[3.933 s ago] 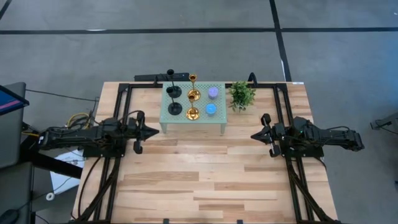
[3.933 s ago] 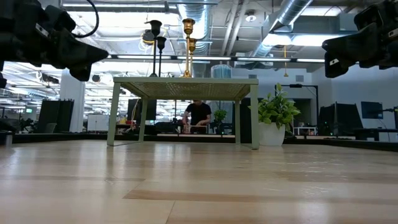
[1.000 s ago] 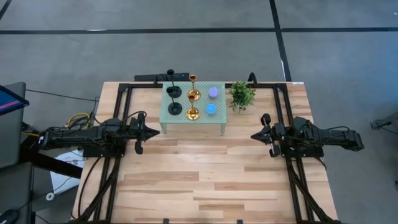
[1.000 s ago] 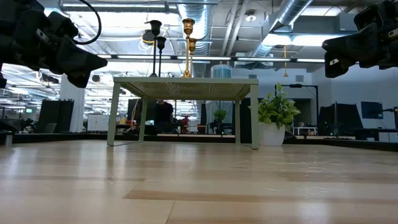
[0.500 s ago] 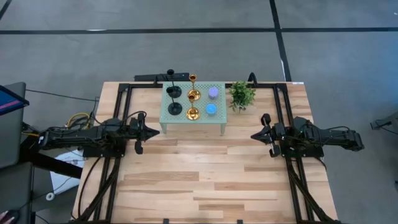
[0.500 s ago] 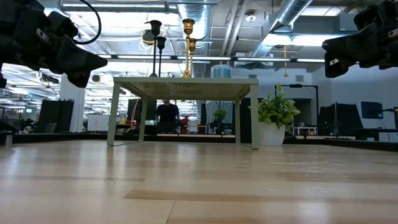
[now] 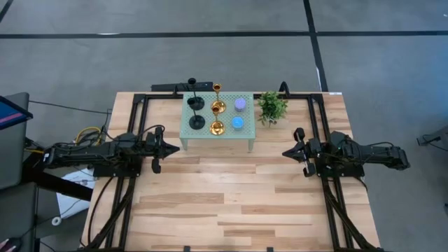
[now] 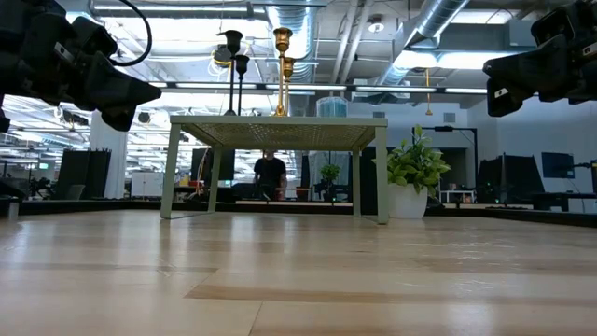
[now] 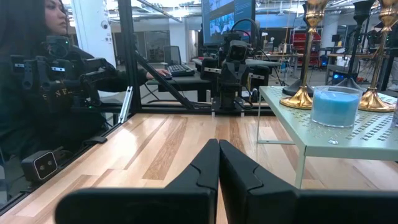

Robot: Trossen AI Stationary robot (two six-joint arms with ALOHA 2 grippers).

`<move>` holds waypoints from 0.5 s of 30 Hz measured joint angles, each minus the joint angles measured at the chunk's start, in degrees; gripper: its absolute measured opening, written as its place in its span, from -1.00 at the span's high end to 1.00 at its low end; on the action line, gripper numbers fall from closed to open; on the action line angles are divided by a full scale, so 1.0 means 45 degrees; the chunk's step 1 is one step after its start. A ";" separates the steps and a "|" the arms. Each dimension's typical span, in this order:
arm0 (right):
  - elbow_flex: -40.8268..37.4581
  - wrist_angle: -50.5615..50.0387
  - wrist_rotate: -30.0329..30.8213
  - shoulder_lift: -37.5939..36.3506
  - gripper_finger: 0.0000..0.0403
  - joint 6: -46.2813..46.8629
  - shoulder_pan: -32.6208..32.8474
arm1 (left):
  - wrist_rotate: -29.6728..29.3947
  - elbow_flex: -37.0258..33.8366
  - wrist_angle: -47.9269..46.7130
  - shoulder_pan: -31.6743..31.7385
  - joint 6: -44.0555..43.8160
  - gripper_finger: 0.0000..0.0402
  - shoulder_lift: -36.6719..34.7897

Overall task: Pick & Place candle stick holders
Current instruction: Return to Home Position

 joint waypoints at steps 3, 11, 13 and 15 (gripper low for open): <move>0.0000 -0.0003 0.0000 0.0000 1.00 -0.0003 -0.0003 | 0.0003 0.0000 0.0005 0.0002 -0.0004 0.96 0.0000; -0.0002 0.0000 -0.0004 -0.0001 1.00 -0.0003 -0.0002 | -0.0001 0.0000 0.0059 -0.0002 0.0000 0.96 0.0000; -0.0004 -0.0003 -0.0005 -0.0003 1.00 -0.0002 -0.0001 | 0.0000 0.0000 0.0085 0.0000 0.0000 0.96 0.0000; 0.0000 -0.0003 -0.0005 0.0000 1.00 -0.0003 -0.0002 | 0.0001 0.0000 0.0087 -0.0002 0.0000 0.96 0.0000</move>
